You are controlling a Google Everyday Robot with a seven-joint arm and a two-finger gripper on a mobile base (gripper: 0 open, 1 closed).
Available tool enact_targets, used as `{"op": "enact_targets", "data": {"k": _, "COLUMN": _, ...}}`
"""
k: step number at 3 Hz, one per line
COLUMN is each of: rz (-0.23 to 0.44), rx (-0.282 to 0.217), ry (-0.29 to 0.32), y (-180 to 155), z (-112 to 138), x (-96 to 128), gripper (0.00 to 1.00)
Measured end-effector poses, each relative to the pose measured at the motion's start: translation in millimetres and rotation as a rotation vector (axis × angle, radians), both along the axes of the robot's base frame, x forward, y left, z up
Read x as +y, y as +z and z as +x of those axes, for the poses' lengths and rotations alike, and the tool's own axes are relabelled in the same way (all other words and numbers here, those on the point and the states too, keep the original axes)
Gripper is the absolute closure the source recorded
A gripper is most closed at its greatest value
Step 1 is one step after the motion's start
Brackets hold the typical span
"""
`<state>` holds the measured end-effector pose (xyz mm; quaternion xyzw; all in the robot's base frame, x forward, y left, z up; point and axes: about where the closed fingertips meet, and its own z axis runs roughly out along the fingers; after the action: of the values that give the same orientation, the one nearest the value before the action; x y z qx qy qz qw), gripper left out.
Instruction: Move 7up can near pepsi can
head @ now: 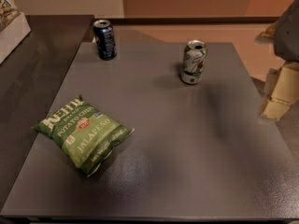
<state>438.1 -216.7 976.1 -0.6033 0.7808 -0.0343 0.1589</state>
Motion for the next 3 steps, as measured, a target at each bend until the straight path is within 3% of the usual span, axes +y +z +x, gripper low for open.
{"op": "enact_targets", "data": {"k": 1, "rz": 0.0, "rx": 0.0, "ry": 0.0, "y": 0, "z": 0, "x": 0, "gripper": 0.0}}
{"op": "enact_targets", "data": {"k": 3, "rz": 0.141, "rx": -0.021, "ry": -0.083, "y": -22, "z": 45, "x": 8, "gripper": 0.0}}
